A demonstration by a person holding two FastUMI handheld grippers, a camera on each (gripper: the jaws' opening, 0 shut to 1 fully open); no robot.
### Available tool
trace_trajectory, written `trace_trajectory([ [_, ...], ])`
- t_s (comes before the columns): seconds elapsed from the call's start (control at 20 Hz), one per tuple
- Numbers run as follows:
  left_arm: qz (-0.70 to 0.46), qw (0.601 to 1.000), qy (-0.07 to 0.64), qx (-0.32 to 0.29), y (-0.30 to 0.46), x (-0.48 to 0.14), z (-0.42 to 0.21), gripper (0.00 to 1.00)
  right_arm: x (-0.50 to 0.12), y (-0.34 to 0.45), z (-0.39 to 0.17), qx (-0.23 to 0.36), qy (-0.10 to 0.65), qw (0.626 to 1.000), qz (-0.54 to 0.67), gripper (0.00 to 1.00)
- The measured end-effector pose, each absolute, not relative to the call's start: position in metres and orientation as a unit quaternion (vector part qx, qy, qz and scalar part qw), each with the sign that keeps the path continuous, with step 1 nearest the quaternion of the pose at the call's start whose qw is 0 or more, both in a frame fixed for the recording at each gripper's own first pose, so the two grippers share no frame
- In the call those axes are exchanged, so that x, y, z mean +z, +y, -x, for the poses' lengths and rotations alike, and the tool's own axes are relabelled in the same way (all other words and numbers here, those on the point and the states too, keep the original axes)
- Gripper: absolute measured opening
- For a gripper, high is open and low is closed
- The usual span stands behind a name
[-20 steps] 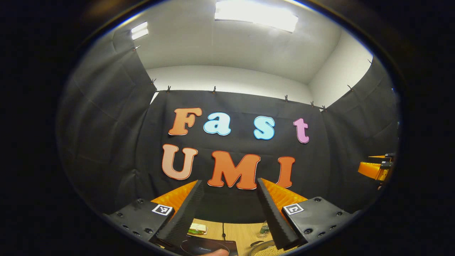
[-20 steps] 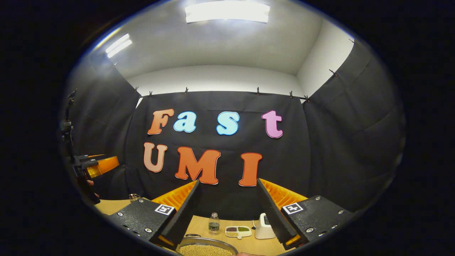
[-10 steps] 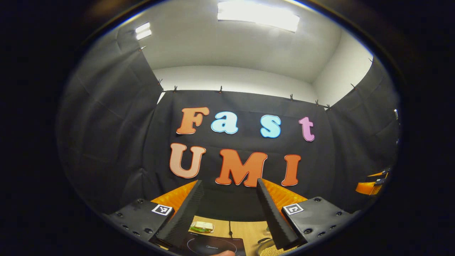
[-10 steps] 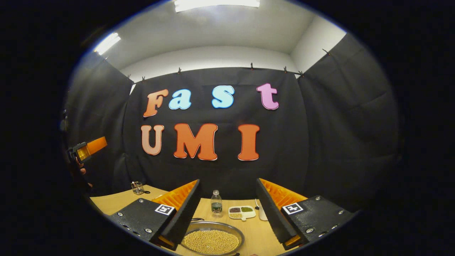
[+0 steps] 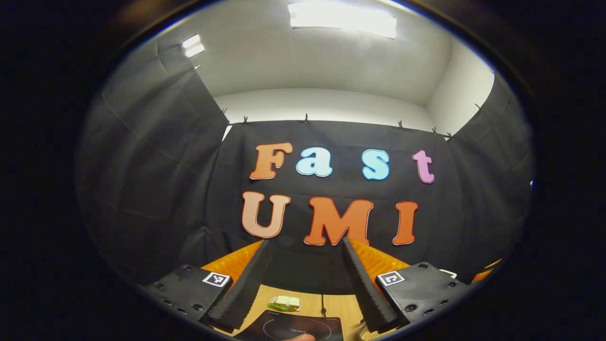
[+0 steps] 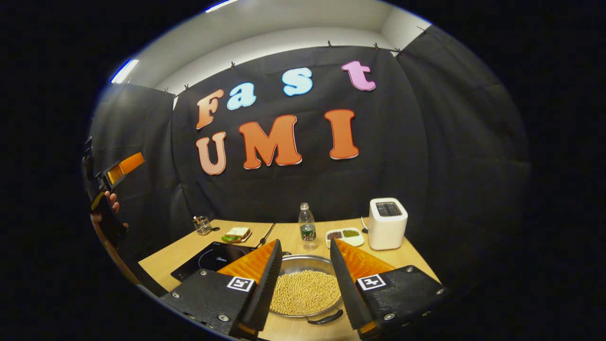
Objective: First push the handle of the pot to place it horizontally, then grasp the pot with both hands and set it on the induction cooktop.
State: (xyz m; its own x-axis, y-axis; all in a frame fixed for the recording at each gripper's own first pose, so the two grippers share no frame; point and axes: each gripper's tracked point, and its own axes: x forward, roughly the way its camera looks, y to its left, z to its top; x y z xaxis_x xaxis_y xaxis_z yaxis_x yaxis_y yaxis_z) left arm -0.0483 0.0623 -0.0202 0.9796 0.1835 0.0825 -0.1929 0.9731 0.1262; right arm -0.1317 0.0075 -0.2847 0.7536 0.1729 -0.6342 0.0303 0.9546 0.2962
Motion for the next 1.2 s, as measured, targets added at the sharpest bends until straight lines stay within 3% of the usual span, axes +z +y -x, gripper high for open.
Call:
trace_trajectory([
  [0.15, -0.08, 0.991, -0.026, 0.101, 0.068, -0.028, 0.041, 0.98, -0.315, 0.015, 0.148, 0.045, 0.391, 0.905, -0.16, 0.46],
  [0.3, -0.091, 0.99, -0.017, 0.11, 0.072, -0.04, 0.037, 0.98, -0.335, 0.018, 0.165, 0.044, 0.415, 0.895, -0.159, 0.41],
  [0.65, -0.118, 0.984, -0.022, 0.135, 0.077, -0.047, 0.022, 0.98, -0.375, 0.048, 0.233, 0.082, 0.495, 0.848, -0.171, 0.13],
  [1.05, -0.124, 0.984, -0.044, 0.119, 0.064, -0.046, 0.012, 0.97, -0.419, 0.064, 0.278, 0.075, 0.601, 0.769, -0.203, 0.0],
  [1.2, -0.122, 0.985, -0.04, 0.117, 0.062, -0.049, 0.009, 0.97, -0.427, 0.083, 0.294, 0.094, 0.638, 0.726, -0.239, 0.0],
])
